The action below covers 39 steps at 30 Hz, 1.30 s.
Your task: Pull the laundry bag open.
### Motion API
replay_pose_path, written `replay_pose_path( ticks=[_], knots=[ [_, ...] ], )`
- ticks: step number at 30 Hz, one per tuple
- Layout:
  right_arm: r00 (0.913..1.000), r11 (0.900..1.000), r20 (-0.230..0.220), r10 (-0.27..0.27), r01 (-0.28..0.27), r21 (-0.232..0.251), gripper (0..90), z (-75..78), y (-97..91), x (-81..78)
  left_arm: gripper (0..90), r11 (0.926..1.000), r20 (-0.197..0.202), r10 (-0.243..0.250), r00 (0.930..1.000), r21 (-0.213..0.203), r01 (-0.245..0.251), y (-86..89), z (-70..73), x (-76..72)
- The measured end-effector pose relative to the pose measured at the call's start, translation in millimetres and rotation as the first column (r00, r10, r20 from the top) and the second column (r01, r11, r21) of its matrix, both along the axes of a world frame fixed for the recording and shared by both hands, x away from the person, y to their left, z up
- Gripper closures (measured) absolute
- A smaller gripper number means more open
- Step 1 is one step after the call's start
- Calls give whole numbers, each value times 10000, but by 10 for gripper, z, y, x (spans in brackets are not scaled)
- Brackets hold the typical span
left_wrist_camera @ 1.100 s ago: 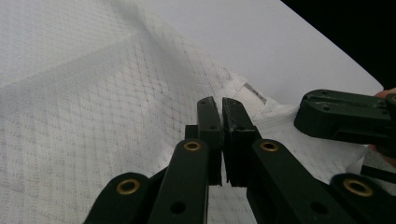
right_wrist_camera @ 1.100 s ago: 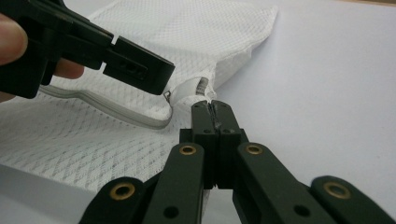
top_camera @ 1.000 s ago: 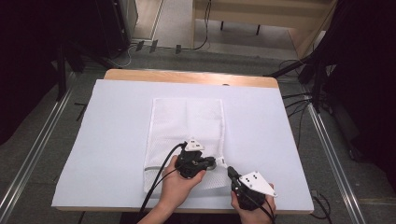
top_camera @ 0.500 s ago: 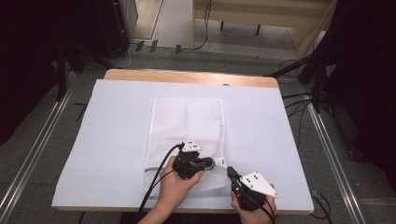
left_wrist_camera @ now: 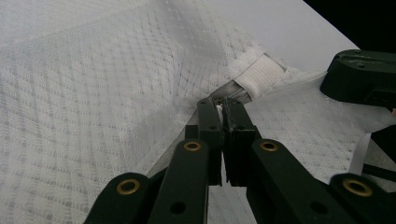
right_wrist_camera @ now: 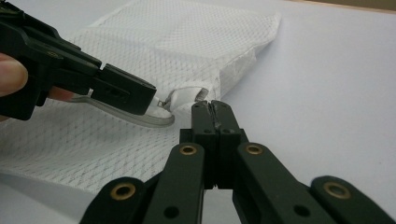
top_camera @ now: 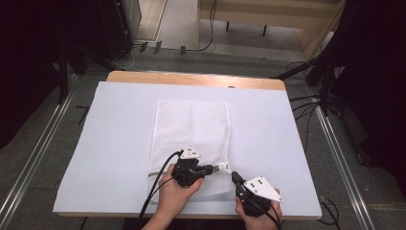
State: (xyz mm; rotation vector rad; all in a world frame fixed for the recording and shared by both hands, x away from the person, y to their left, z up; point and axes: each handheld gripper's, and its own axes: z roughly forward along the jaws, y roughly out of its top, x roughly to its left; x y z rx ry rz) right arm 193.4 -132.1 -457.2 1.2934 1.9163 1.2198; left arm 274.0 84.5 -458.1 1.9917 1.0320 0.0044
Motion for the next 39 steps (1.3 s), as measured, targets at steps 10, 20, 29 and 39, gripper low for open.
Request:
replay_pose_path(
  ticks=[10, 20, 29, 39],
  knots=[
    [9999, 10000, 83, -63, 63, -6, 900, 15, -6, 2, 889, 9987, -368, 199, 9991, -451, -215, 101, -17, 9],
    [9984, 9988, 315, -480, 481, -35, 900, 62, -101, 3, 889, 9943, -248, 1063, 9940, -15, -1064, 367, -58, 34],
    [9972, 9976, 363, -652, 661, -219, 900, 80, -169, 6, 889, 9740, -173, 2261, 9739, 199, -2258, 931, 8, 49],
    [9984, 9983, 169, -535, 538, -231, 900, 50, -174, 25, 888, 9481, -281, 3177, 9478, 201, -3172, 1548, -1, -85]
  ],
)
